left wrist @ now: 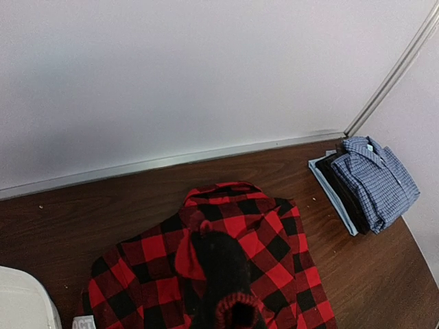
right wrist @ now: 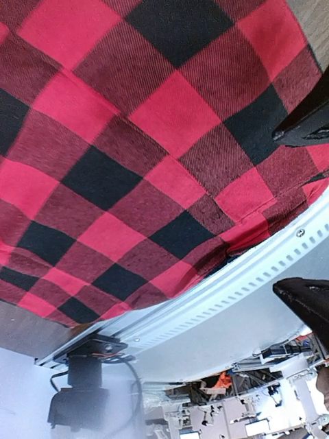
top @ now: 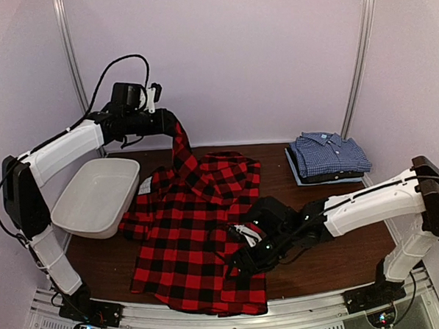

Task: Fold and stack the long sleeve shirts
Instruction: Fold the flattened shirt at the center of the board, then place the sleeve of the 1/3-folded shirt.

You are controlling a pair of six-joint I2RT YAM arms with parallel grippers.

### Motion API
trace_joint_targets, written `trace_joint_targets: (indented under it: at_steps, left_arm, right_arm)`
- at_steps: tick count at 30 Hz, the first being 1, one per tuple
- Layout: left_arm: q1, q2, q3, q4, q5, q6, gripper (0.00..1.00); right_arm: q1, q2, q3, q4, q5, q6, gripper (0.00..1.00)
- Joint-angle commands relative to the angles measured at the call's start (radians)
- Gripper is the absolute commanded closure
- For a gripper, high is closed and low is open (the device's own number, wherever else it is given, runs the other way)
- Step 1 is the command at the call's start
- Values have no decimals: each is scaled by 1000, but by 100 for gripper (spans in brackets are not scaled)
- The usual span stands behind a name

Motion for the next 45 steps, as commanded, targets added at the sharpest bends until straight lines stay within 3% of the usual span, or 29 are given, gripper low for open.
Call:
trace_joint_targets:
  at_steps: [1, 9, 16, 27, 45]
  left_arm:
    - [1, -60, -55, 83, 161, -3, 100]
    - [-94, -104, -197, 76, 291, 38, 100]
    - [-220, -105, -311, 39, 383, 66, 100]
    - [-347, -64, -459, 8, 488, 76, 100]
    - [-490, 61, -435, 18, 545, 50, 100]
  right_arm:
    - [-53, -113, 25, -95, 143, -41, 34]
    - [-215, -258, 39, -196, 417, -76, 35]
    - [-296, -286, 80, -205, 550, -125, 35]
    - [-336, -226, 112, -213, 591, -179, 35]
    - [-337, -237, 32, -167, 581, -159, 36]
